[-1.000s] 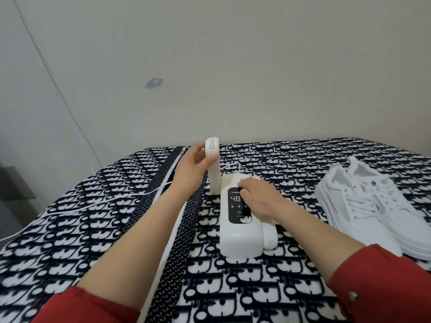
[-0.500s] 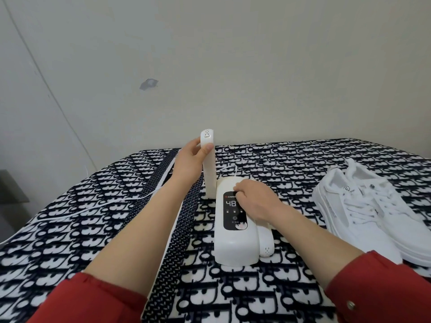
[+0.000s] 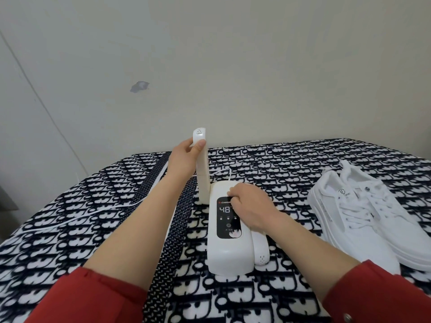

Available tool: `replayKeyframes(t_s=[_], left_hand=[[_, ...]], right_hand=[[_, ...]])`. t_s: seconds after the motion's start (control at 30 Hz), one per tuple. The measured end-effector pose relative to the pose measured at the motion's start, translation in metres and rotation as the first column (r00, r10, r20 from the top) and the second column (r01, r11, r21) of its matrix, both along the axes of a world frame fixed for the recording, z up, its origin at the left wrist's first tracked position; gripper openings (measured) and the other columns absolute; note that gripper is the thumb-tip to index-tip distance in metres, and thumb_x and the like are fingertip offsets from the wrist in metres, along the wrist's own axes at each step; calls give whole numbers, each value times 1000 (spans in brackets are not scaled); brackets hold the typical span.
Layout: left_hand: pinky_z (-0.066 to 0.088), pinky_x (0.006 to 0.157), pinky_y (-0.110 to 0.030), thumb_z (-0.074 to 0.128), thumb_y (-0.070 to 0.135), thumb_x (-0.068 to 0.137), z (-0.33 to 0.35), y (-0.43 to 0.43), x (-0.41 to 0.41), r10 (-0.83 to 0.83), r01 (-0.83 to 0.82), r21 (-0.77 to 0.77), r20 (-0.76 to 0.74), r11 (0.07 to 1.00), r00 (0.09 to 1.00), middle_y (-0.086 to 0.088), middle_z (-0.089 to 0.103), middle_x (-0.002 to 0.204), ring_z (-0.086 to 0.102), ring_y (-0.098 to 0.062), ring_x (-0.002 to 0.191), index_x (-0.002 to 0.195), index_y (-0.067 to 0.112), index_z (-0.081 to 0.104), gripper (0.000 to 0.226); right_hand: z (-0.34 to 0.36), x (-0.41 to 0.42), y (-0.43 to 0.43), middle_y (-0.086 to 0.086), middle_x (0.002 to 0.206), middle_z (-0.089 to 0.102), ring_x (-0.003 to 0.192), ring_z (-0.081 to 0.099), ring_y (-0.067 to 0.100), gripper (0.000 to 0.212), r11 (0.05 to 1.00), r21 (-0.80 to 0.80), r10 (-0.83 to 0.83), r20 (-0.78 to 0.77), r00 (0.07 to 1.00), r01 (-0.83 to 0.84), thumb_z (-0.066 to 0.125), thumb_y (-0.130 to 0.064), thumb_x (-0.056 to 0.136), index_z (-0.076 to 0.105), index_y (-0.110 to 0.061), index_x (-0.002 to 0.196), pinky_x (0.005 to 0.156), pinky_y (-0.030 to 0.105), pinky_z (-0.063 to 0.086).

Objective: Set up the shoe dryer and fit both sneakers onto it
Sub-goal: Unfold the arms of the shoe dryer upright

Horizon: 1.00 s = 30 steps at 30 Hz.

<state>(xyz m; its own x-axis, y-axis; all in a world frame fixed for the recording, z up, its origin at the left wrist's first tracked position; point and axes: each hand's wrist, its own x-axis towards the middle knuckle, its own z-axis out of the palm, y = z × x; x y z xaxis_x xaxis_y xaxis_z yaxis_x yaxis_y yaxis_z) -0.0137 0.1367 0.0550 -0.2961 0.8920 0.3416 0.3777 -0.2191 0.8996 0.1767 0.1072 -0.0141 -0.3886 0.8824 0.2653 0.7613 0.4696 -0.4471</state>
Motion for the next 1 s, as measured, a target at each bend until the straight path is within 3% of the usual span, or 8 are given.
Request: replayKeyframes(t_s=[0.3,0.47,0.57,0.67,0.77,0.9,1.0], left_hand=[[39,68,-18,54,44,94,0,2,1,20,-20,-4,-24,1000,1000,10,63,100,59,-6,90,123,20,63,39],[43,87,-31,51,45,95,0,-4,5,26,-26,-19,-22,999,999,7,64,110,58,-15,105,125,23,61,39],[38,86,-26,49,39,98,-6,-13,3,-59,59,-45,2,997,998,10,61,114,54,-14,114,134,25,54,39],[36,100,-34,50,41,96,-16,-24,1,-22,22,-95,4,995,1000,0,46,145,42,-17,132,146,25,37,54],[30,112,-42,56,45,92,-25,-38,4,78,-80,-114,-23,990,997,-1,32,155,32,-20,141,150,22,28,68],[32,106,-36,63,41,88,-36,-62,16,52,-55,-91,-36,994,998,0,36,152,35,-18,138,148,23,33,69],[33,107,-36,69,42,83,-44,-80,25,-16,11,-130,-38,991,999,3,37,151,36,-15,136,146,26,34,74]], right_hand=[[0,0,-1,5,115,69,107,60,26,38,1000,24,5,-1,1000,-5,40,-20,91,69,-10,112,93,36,47],[0,2,-5,7,113,68,105,60,28,36,1000,3,19,30,999,-19,37,-17,91,67,-7,109,100,40,41],[-3,7,-5,7,134,58,123,52,26,42,996,-58,65,55,996,-62,34,-17,95,58,-10,128,113,42,29],[-3,17,-4,1,155,37,142,31,16,50,988,-90,121,-23,992,-123,34,-12,98,37,-15,148,117,24,15],[-1,32,-4,0,151,41,138,34,10,48,997,-37,65,-201,977,-74,38,-5,97,42,-16,144,105,11,16],[-1,50,-12,-6,140,49,121,41,1,43,998,-59,-23,-346,938,2,45,-10,98,49,-22,139,98,17,27],[-6,58,-22,-6,137,53,119,48,6,41,993,-117,-73,-382,921,30,52,-15,97,52,-24,137,95,22,35]])
